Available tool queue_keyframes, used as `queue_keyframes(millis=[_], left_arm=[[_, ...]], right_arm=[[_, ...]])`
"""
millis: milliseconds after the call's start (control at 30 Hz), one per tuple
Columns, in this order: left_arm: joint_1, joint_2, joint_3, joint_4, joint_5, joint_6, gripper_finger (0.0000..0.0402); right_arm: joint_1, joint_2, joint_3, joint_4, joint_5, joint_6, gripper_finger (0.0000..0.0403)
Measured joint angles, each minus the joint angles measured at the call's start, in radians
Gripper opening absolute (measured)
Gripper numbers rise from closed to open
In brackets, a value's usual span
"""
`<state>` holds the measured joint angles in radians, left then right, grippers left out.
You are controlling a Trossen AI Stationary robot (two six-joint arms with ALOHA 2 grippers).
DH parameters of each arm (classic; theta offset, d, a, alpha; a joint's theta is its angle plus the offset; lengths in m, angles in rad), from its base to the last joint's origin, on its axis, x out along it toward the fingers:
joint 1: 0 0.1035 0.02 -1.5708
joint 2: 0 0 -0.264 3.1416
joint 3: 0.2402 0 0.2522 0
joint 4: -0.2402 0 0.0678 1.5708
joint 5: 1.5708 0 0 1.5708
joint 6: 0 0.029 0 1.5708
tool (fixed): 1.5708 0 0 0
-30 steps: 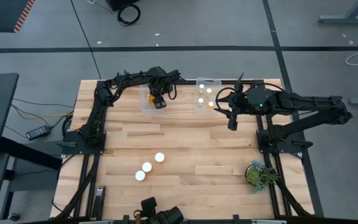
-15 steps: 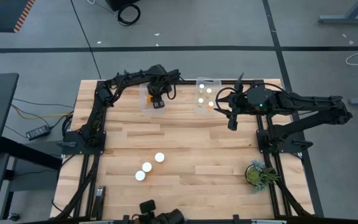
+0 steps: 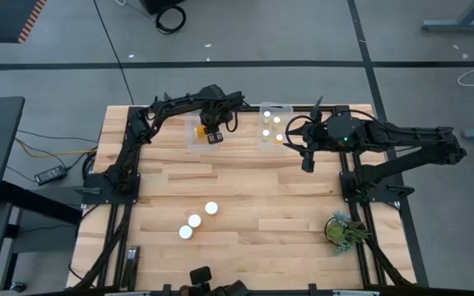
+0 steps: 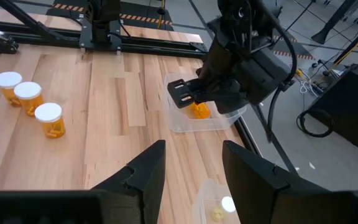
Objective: Pick and place medicine bottles into bin by pill shape (circle, oval)
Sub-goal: Put the top big orange pill bottle into the left transparent bin
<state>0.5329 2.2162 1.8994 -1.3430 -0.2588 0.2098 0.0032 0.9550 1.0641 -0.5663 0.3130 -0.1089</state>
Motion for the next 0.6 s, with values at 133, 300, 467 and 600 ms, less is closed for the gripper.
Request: queue_keyframes(millis=[133,300,467,600], left_arm=[[0.021,0.001,-0.025,0.007,-0.001,0.011,0.0180],[0.054,0.001,-0.028,0.024,0.012,0.004,0.0250],[0.067,0.001,-0.028,0.050,0.047,-0.004,0.0285],[0.067,0.001,-0.028,0.073,0.047,0.009,0.0290]], right_arm=[[0.000,0.000,0.000,0.000,0.000,0.000,0.0166],[0.000,0.000,0.000,0.000,0.000,-0.007,0.0166],[0.000,0.000,0.000,0.000,0.000,-0.007,0.0166],[0.000,0.000,0.000,0.000,0.000,-0.007,0.0166]])
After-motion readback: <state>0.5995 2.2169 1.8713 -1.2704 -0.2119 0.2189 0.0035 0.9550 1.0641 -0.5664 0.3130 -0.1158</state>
